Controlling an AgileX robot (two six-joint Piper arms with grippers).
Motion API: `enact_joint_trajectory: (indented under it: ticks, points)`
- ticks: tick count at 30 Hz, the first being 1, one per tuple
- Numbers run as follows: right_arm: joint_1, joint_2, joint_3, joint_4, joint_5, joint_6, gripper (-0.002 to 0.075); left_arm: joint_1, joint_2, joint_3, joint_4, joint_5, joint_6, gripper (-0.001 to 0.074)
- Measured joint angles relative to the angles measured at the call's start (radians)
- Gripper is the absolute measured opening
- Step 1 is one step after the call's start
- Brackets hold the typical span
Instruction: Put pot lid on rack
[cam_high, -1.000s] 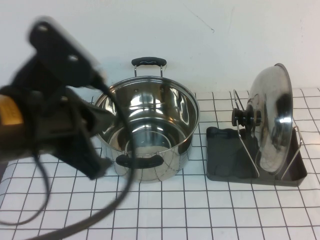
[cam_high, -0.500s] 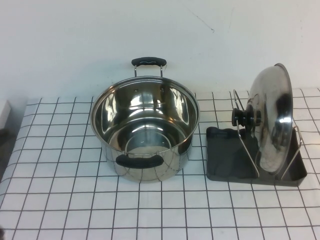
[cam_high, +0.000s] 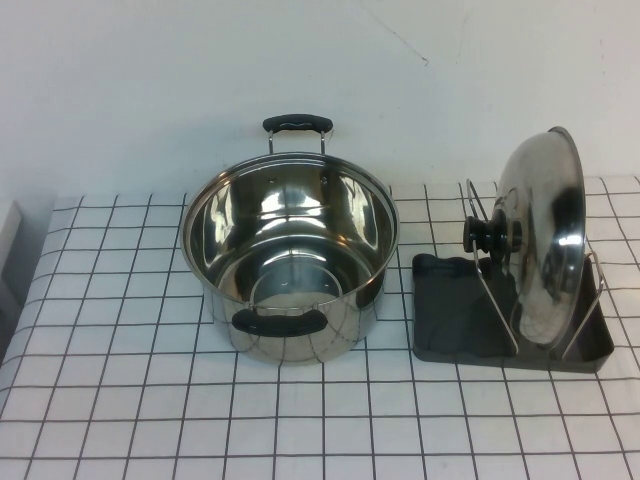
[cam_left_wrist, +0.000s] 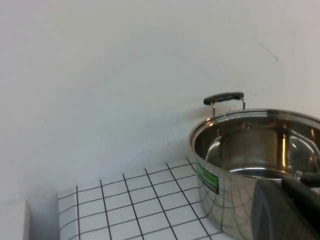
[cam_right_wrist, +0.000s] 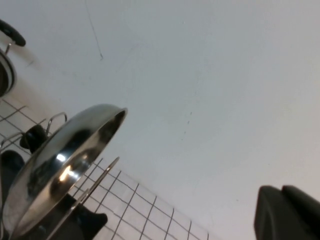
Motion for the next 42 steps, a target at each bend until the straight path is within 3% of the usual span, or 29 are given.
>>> enact_joint_trajectory:
  ticks: [12,23,34,38,42]
  points:
    - [0.000,-0.151,0.254,0.043,-0.008,-0.056,-0.0001,0.000,-0.036,0.064,0.051,-0.060,-0.011,-0.0001]
    - [0.000,-0.153,0.284,0.045,0.147,-0.056,-0.0001,0.000,-0.036,0.068,0.054,-0.060,-0.015,-0.0001]
    - [0.000,-0.153,0.284,0.045,0.178,-0.056,-0.0001,0.002,-0.036,0.068,0.066,-0.023,-0.024,-0.0001]
    - [0.000,-0.153,0.284,0.045,0.178,-0.056,-0.0001,0.060,-0.036,0.068,-0.084,0.031,-0.003,-0.0001]
    - [0.000,-0.153,0.284,0.045,0.178,-0.056,-0.0001,0.203,-0.036,0.070,-0.249,0.047,0.155,-0.0001]
